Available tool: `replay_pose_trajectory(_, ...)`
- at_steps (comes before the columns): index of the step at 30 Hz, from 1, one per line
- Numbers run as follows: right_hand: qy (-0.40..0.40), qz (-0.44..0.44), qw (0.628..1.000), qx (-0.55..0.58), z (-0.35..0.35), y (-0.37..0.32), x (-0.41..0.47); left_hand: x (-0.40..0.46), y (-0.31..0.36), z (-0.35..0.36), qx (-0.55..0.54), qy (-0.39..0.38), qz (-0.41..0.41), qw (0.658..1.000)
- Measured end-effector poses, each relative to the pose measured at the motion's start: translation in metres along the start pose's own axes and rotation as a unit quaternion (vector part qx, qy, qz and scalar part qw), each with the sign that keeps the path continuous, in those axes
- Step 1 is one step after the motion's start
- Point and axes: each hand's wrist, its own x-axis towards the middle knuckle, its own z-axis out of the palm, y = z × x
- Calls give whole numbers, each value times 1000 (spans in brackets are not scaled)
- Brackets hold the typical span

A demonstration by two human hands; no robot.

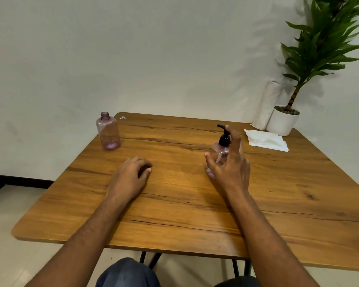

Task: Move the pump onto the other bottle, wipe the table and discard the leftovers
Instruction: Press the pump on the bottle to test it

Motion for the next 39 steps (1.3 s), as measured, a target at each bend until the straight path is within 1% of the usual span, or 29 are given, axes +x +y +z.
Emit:
replay_pose_trajectory(12, -8, 7, 1000, -6, -3, 3, -3, -1, 2, -1, -1, 0, -4, 1000)
replay_pose_trajectory(15, -10, 33, 999, -2, 0, 3, -6, -1, 4, -1, -2, 1, 2, 1000)
replay_pose_trajectory(20, 0, 94, 994, 64, -2, 6, -8, 0, 9, -6, -3, -25, -5, 1000)
replay_pose_trajectory(21, -4, 103, 992, 78, -3, 6, -9, -1, 13, -8, -25, -10, -1, 1000)
replay_pose_trajectory(22, -8, 114, 989, 93, -6, 5, -8, -1, 20, -9, -71, 29, 13, 997)
replay_pose_trajectory(23, -16, 122, 987, 104, -9, 5, -9, -1, 28, -10, -128, 76, 31, 988)
replay_pose_trajectory(24, -24, 131, 985, 107, -11, 5, -9, 0, 37, -9, -185, 107, 46, 976)
replay_pose_trajectory(25, -28, 142, 983, 110, -15, 6, -8, 2, 51, -8, -230, 103, 54, 966)
replay_pose_trajectory(26, -35, 157, 980, 121, -18, 8, -9, 3, 67, -5, -267, 70, 51, 960)
replay_pose_trajectory(28, -57, 184, 968, 159, -26, 11, -12, 3, 109, 5, -340, -43, 19, 939)
replay_pose_trajectory(30, -82, 198, 957, 193, -30, 12, -17, 4, 145, 19, -413, -140, -22, 900)
replay_pose_trajectory(31, -88, 207, 951, 214, -32, 12, -19, 5, 157, 28, -436, -159, -39, 885)
replay_pose_trajectory(32, -85, 220, 944, 231, -34, 13, -21, 6, 167, 35, -446, -160, -50, 879)
replay_pose_trajectory(33, -74, 230, 939, 243, -35, 16, -21, 7, 175, 38, -450, -152, -66, 878)
replay_pose_trajectory(35, -49, 241, 936, 251, -39, 21, -21, 9, 188, 44, -476, -144, -96, 863)
replay_pose_trajectory(37, -30, 244, 939, 240, -47, 26, -21, 10, 204, 47, -496, -164, -100, 847)
replay_pose_trajectory(39, -14, 241, 943, 227, -58, 33, -21, 12, 219, 54, -513, -186, -86, 833)
